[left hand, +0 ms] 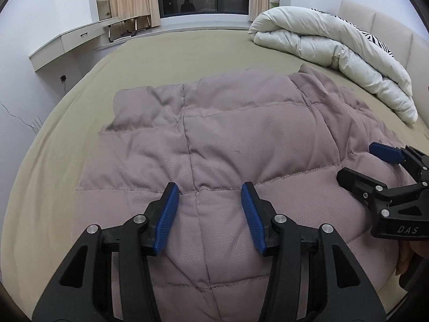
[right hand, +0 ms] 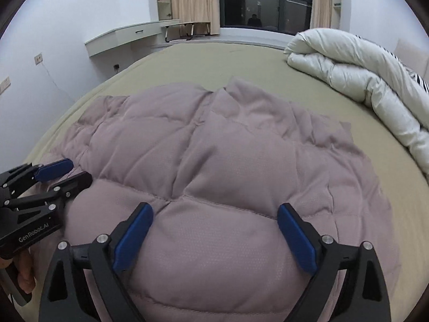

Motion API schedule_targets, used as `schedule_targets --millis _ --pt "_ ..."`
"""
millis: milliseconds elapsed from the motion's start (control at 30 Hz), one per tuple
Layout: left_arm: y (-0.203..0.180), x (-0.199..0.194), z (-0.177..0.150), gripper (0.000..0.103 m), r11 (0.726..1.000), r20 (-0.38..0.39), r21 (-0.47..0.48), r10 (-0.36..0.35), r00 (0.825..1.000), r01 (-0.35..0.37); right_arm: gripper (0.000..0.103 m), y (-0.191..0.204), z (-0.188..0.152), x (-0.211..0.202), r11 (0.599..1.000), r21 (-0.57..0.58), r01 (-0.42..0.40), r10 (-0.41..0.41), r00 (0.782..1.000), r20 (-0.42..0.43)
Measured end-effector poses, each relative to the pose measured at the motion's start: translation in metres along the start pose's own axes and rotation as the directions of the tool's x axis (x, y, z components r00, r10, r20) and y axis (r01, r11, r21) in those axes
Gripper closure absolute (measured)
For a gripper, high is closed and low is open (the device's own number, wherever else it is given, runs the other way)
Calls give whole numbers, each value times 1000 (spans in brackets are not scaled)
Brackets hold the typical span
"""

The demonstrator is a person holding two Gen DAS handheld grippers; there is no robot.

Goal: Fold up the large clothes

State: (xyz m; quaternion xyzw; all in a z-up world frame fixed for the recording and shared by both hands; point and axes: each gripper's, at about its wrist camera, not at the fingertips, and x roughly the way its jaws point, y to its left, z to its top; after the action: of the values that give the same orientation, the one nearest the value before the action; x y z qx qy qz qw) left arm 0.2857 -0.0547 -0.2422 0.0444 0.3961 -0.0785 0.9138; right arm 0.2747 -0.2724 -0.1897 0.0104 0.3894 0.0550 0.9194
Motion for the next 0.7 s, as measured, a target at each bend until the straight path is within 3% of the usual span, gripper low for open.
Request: schedule_targets --millis 133,333,433,500,633,700 --pt "5 17 2 55 1000 -18 -4 -4 1000 4 0 -1 -4 9 1000 -17 25 -25 1000 11" --pt "2 24 1 55 1000 -33 16 17 999 -17 0 -3 -6 18 999 -31 16 -16 1000 -2" --pt "15 -1 5 55 999 -37 -43 -34 999 32 0 -8 1 1 1000 -4 -14 14 1000 -26" --pt "35 -27 2 53 996 -4 -87 -30 1000 29 0 -22 4 -26 997 46 -65 65 998 0" --pt "91 -61 -15 16 983 33 -185 4 999 2 0 -88 -2 -78 975 177 -132 111 986 126" --pt "122 -64 -23 14 971 10 -237 4 1000 -2 0 -132 -6 -77 954 260 -146 130 988 80"
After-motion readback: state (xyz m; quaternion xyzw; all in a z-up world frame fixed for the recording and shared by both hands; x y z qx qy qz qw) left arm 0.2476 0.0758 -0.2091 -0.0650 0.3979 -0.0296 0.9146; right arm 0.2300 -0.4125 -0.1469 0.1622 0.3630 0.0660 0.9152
